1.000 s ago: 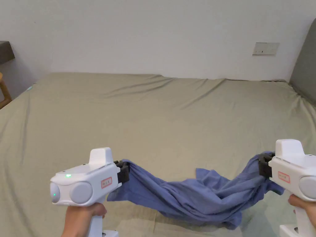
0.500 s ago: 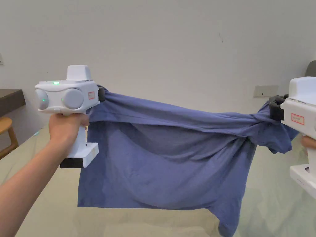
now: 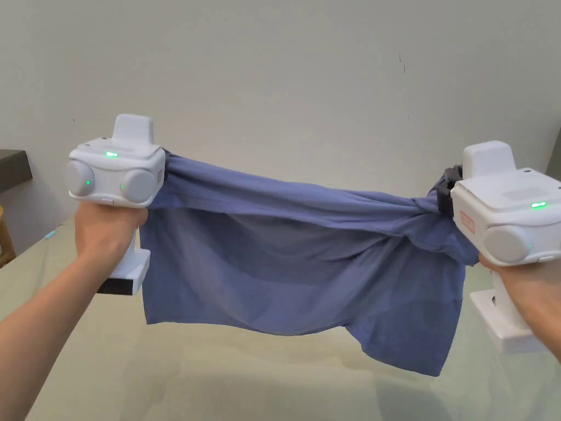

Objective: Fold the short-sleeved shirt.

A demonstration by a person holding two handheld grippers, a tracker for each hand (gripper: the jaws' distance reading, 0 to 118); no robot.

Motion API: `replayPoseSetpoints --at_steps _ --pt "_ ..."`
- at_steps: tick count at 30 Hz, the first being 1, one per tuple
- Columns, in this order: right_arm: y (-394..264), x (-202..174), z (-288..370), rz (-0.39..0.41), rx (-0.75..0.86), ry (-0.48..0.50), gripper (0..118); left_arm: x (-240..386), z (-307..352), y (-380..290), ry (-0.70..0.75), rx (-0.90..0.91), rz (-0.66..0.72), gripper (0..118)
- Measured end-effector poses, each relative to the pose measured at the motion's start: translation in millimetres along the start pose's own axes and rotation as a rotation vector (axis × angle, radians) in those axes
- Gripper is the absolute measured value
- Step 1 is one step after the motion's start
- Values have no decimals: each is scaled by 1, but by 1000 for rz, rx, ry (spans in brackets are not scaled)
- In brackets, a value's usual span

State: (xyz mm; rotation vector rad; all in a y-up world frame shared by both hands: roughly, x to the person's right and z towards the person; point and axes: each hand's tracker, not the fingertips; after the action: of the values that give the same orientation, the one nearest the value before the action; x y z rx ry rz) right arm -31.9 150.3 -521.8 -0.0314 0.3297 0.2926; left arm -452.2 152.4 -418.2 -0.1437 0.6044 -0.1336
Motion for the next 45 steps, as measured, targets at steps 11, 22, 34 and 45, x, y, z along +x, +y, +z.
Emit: replayPoseSetpoints --at_steps 11,22,34,45 --pt "-181 -69 -31 -24 -345 53 11 18 -15 -221 -25 -403 -29 1" --pt "-317 -91 95 -162 -653 113 11 -19 117 -370 -68 -711 3 1" --pt "-333 -76 246 -260 -723 118 11 -68 290 -372 -90 -798 82 1" --pt "-378 -77 313 -289 -909 149 11 -78 348 -390 -83 -911 69 1"
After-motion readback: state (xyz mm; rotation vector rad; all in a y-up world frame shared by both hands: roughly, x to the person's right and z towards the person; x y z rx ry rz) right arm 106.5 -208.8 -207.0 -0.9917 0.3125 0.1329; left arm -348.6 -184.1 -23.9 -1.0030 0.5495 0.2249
